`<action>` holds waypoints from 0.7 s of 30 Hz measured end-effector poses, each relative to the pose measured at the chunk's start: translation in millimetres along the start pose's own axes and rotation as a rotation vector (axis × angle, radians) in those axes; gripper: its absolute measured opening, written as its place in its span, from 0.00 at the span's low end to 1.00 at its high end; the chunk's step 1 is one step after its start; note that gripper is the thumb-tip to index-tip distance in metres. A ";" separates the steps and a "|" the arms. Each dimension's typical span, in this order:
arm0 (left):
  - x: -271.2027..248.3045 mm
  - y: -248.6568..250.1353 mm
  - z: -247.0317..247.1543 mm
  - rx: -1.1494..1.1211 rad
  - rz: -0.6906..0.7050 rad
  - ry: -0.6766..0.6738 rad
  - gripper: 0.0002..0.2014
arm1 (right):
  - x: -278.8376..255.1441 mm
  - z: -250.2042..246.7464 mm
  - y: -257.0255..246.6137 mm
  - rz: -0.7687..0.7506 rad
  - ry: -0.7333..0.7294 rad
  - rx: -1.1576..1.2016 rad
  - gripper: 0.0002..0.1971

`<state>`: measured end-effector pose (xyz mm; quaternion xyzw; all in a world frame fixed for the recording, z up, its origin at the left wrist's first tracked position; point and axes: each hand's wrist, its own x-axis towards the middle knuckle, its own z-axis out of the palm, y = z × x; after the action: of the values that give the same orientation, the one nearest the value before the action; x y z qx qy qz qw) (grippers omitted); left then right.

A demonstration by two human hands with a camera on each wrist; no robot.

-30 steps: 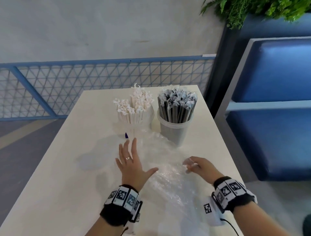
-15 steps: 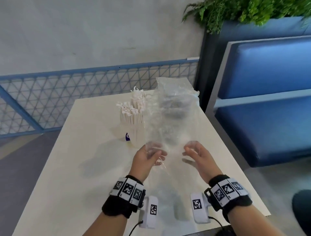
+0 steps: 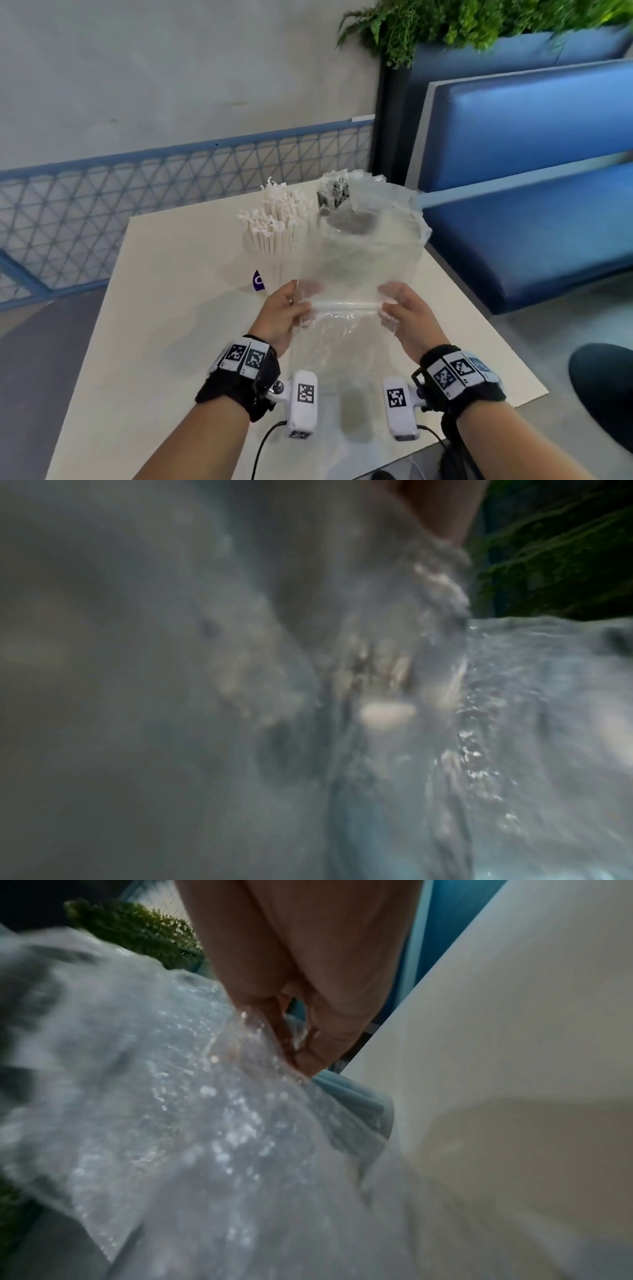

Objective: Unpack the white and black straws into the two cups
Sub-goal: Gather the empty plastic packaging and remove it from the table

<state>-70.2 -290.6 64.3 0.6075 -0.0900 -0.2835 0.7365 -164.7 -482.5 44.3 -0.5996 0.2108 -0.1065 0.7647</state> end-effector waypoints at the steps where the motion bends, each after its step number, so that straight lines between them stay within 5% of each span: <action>1: -0.3 0.5 0.8 -0.023 -0.039 0.013 0.18 | -1.5 -0.1 0.4 0.025 0.025 -0.030 0.16; 5: -0.1 4.2 -0.6 -0.118 -0.217 -0.016 0.15 | -5.6 -12.5 -3.2 0.107 0.139 -0.055 0.08; 9: -3.2 7.6 5.5 0.082 -0.334 -0.120 0.15 | -11.9 -20.5 -17.2 0.070 0.086 0.195 0.18; 11: -3.6 3.9 16.5 0.282 -0.208 -0.133 0.09 | -15.9 -19.1 -19.7 -0.001 0.106 0.153 0.16; 14: 8.8 -4.6 27.4 0.449 0.076 -0.026 0.15 | -15.2 -30.1 -21.3 -0.070 0.192 -0.023 0.10; 18: 18.5 -5.2 54.9 0.476 0.282 -0.002 0.17 | -13.9 -70.7 -18.5 0.123 -0.068 -0.021 0.25; 21: 23.0 -11.6 86.6 0.534 0.311 -0.030 0.16 | -24.2 -93.4 -21.2 0.013 -0.115 -0.252 0.20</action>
<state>-96.1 -376.9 69.7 0.7542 -0.2641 -0.1428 0.5840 -226.3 -559.3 51.4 -0.6946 0.1823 -0.0394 0.6948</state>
